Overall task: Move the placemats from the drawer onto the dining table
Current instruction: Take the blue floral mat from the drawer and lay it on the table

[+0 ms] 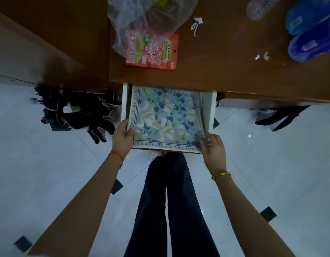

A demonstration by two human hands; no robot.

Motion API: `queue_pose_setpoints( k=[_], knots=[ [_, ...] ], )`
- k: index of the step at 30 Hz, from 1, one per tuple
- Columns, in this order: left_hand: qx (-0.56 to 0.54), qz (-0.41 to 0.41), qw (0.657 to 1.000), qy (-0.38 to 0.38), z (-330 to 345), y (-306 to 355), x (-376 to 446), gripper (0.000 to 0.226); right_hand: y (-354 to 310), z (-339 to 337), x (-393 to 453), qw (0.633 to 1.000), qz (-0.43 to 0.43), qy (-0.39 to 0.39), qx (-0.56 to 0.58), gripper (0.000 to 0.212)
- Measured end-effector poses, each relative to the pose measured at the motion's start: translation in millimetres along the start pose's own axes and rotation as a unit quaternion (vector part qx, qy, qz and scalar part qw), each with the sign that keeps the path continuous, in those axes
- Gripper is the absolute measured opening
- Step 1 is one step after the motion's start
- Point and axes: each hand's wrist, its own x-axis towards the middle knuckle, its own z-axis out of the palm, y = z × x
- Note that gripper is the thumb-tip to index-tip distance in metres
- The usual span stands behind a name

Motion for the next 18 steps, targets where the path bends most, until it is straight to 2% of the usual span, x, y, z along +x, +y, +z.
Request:
queue_pose_setpoints(
  k=[6,10,14,18],
  knots=[
    [-0.024,-0.015,1.0,0.0,-22,1,-44,0.026,-15,-3,-21,0.988,0.124,-0.021,0.089,0.035],
    [-0.039,-0.015,0.999,0.007,-30,8,-66,0.022,-27,-22,-28,0.963,0.194,-0.023,0.185,0.034],
    [-0.05,0.001,0.999,-0.002,-39,27,-91,0.023,-35,-48,-39,0.93,0.229,-0.039,0.285,0.034],
    [-0.058,0.011,0.998,-0.014,-51,53,-122,0.027,-60,-88,-60,0.924,0.192,-0.057,0.327,0.021]
  ],
)
